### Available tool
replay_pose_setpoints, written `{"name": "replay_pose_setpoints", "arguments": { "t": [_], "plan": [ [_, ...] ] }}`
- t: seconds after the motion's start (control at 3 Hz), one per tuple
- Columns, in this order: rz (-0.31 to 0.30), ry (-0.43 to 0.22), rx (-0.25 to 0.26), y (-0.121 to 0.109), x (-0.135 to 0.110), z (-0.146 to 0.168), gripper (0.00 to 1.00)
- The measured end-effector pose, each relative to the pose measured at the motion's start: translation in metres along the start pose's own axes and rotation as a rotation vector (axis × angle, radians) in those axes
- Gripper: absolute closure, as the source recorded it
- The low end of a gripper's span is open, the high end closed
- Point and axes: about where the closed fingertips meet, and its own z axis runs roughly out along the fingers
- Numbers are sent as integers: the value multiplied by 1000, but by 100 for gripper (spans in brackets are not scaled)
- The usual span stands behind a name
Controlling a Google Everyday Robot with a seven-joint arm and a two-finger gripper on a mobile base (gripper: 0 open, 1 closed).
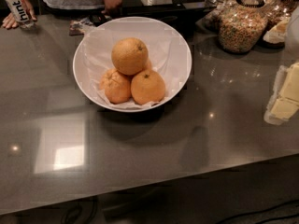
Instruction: Pick orange from white bowl
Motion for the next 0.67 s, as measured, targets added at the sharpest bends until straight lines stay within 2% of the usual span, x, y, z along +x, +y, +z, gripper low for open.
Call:
{"name": "replay_pose_setpoints", "arguments": {
  "t": [0.67],
  "plan": [
    [4,-22,16,-2,-6,-2,0]
  ]
}}
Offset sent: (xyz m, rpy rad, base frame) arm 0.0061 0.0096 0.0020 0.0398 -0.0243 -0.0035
